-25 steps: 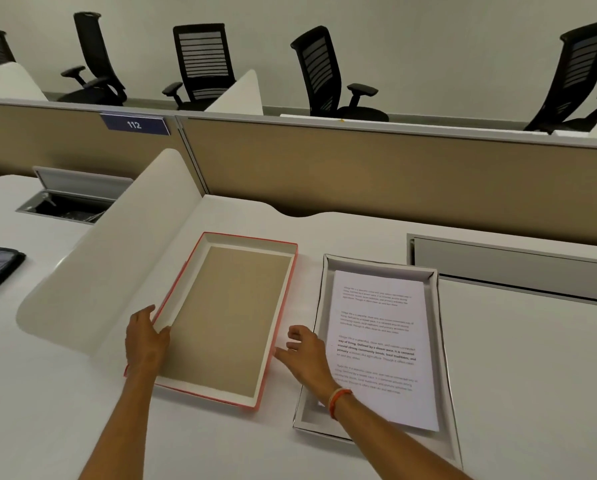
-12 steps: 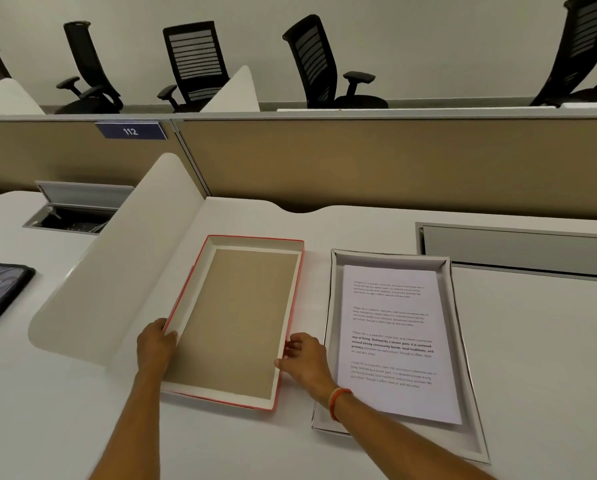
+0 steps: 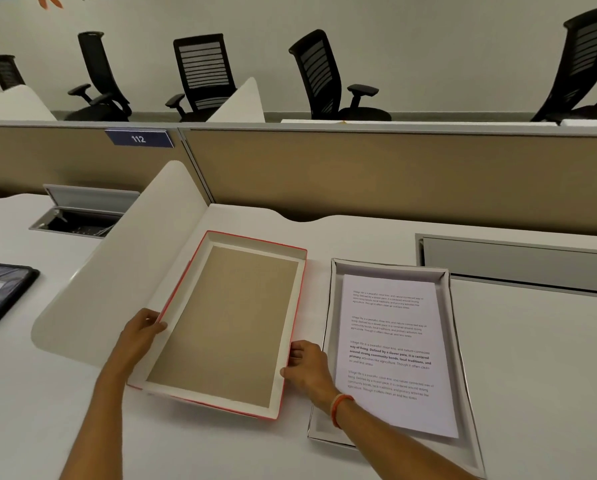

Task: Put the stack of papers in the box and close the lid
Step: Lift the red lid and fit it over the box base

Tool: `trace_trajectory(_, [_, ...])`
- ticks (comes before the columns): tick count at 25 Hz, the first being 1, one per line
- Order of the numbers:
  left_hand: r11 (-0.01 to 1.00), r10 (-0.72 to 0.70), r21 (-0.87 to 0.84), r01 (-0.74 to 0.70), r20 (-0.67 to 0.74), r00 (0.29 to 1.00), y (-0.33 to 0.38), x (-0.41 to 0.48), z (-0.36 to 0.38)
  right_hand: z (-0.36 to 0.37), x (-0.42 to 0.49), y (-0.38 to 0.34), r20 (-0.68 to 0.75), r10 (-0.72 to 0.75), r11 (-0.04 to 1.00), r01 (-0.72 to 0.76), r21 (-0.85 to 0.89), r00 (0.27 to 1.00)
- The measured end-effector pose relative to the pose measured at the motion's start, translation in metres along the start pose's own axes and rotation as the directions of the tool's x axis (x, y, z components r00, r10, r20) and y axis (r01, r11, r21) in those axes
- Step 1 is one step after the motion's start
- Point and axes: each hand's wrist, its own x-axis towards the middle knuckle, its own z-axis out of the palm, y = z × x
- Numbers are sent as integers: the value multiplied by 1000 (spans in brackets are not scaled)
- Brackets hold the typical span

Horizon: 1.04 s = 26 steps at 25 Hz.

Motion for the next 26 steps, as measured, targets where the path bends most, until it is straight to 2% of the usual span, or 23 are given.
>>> trace_trajectory(4, [996, 1, -84, 4, 59, 998, 27, -18, -19, -2, 0, 0, 4, 12, 1000, -12, 9, 1000])
trace_trajectory(7, [995, 56, -92, -46, 108, 993, 49, -35, -27, -4, -1, 1, 30, 6, 1000, -6, -5, 1000])
trace_trajectory(11, [979, 188, -86, -184, 29, 982, 70, -58, -29, -14, -3, -5, 62, 13, 997, -7, -83, 998])
trace_trajectory(14, [965, 254, -48, -256, -46, 966, 77, -69, -28, -26, -3, -26, -49, -46, 986, 38, -165, 998])
trace_trajectory(16, [960, 276, -21, -279, -90, 957, 82, -76, -24, -33, -6, -51, -115, -151, 974, 129, -184, 982])
trace_trajectory(18, [953, 302, 0, -304, -112, 947, 88, -82, -20, -37, -10, -85, -94, -228, 968, 216, -126, 969])
trace_trajectory(21, [946, 323, 27, -323, -135, 937, 100, -94, -13, -33, -17, -142, 24, -311, 950, 311, 33, 950])
trace_trajectory(24, [942, 335, 80, -325, -177, 926, 113, -109, -5, -23, -20, -188, 73, -313, 932, 291, 218, 947])
trace_trajectory(26, [930, 363, 128, -343, -197, 911, 121, -119, 0, -19, -20, -207, 104, -287, 932, 252, 261, 952])
